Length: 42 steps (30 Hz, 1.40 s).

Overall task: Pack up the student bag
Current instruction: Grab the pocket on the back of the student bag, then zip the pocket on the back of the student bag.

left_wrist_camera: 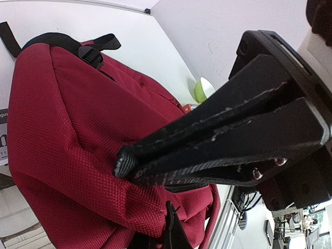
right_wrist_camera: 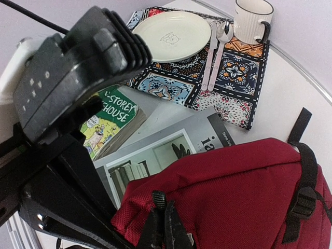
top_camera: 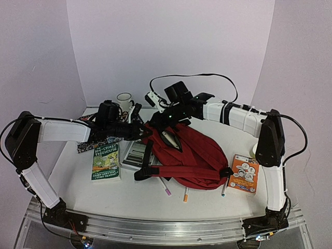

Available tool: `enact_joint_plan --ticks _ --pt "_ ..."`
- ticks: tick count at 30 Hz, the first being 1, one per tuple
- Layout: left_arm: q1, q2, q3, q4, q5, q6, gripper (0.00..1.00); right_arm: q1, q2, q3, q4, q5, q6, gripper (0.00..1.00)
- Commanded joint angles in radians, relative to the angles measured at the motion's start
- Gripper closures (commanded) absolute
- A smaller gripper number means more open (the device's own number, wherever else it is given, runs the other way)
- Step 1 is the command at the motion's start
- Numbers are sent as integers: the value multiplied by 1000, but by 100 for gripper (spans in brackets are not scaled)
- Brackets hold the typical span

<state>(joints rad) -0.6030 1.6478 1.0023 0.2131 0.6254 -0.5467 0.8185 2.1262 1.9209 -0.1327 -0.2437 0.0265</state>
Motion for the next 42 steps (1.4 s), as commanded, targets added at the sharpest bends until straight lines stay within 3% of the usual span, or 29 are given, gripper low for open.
enact_joint_plan --ticks 1,24,32,38,42 --pt "13 -60 28 68 -26 -3 100 -5 -85 -57 -35 -11 6 100" --pt "85 -13 26 68 -147 -162 100 -1 -359 -533 52 -32 39 100" --pt "119 45 81 69 -202 -200 100 -2 -487 -695 38 43 50 100" --pt "121 74 117 69 -153 -215 100 11 -506 -693 1 103 61 99" --pt "121 63 115 69 -142 -227 100 66 -506 -625 -30 226 55 88"
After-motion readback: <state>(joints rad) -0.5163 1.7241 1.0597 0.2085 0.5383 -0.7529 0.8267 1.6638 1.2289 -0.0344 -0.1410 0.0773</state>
